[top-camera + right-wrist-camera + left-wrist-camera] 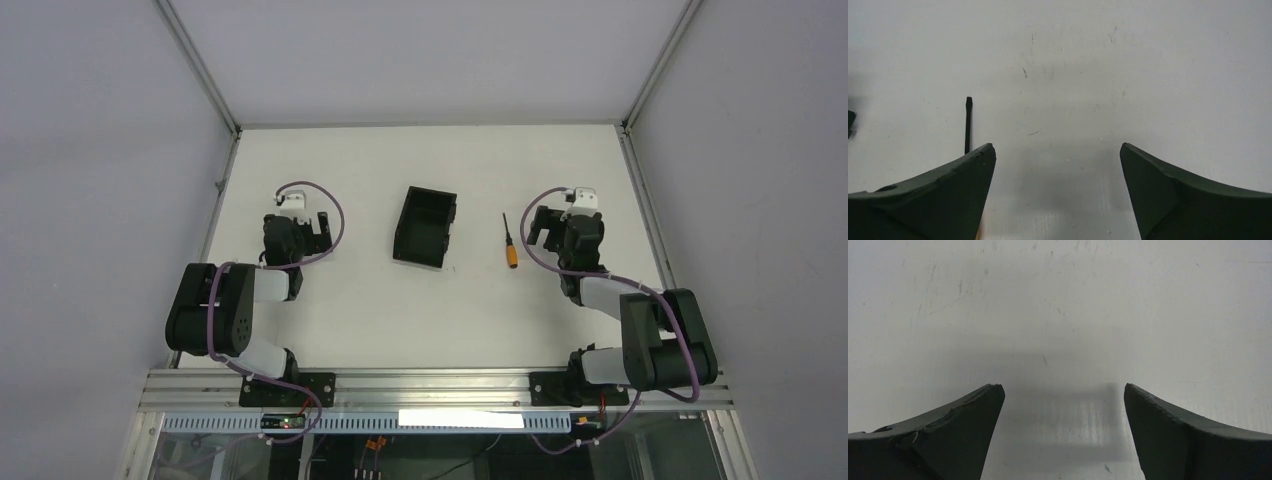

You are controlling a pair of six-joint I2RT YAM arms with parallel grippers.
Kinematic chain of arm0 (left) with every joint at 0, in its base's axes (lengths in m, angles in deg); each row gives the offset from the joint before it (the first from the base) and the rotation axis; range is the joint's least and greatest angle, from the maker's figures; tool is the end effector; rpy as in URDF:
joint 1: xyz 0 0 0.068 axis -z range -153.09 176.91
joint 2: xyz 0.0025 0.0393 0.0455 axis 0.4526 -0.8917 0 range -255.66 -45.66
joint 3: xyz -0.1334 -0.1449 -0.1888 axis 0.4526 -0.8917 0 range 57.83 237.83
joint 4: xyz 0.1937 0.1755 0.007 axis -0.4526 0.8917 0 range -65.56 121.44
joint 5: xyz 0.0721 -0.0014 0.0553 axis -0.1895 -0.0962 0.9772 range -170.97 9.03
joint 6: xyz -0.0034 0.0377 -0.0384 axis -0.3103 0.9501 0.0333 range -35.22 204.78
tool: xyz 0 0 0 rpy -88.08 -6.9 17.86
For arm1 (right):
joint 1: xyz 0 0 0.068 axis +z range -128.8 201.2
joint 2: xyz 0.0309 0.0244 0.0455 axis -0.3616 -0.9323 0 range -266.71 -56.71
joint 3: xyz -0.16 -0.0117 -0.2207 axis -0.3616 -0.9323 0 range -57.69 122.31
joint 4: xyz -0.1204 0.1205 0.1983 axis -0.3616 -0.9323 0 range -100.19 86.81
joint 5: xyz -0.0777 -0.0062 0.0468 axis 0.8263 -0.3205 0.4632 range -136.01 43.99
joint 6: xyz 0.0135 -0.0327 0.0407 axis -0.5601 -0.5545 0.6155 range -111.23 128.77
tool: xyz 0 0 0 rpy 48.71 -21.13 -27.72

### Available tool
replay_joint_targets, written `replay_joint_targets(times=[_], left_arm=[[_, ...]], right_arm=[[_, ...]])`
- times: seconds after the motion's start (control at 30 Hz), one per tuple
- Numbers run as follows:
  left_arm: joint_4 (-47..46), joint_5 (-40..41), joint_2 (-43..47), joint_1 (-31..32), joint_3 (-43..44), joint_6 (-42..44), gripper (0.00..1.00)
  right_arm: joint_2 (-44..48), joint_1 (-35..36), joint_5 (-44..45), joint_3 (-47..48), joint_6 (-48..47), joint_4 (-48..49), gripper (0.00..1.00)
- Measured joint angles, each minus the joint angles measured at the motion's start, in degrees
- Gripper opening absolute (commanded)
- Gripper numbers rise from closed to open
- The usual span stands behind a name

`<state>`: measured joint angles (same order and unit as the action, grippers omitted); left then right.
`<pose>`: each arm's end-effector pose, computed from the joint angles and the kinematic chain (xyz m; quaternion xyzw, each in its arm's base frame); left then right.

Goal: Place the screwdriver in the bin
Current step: Pick up the screwdriver from the center of the board.

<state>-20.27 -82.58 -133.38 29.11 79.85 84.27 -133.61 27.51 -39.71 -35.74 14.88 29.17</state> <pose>0.2671 -0.0112 0.1394 0.0201 0.8238 -0.0249 0.5660 0.2499 0.0238 0.1626 0.0290 0.8307 0.0145 0.5558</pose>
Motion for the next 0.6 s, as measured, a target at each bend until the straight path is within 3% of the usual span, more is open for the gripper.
replay_joint_targets(times=[0.6], left_arm=[[0.0,0.0,0.0,0.0,0.0,0.0,0.99]], right_arm=[[1.9,0.0,2.3,-0.8,0.9,0.3,0.99]])
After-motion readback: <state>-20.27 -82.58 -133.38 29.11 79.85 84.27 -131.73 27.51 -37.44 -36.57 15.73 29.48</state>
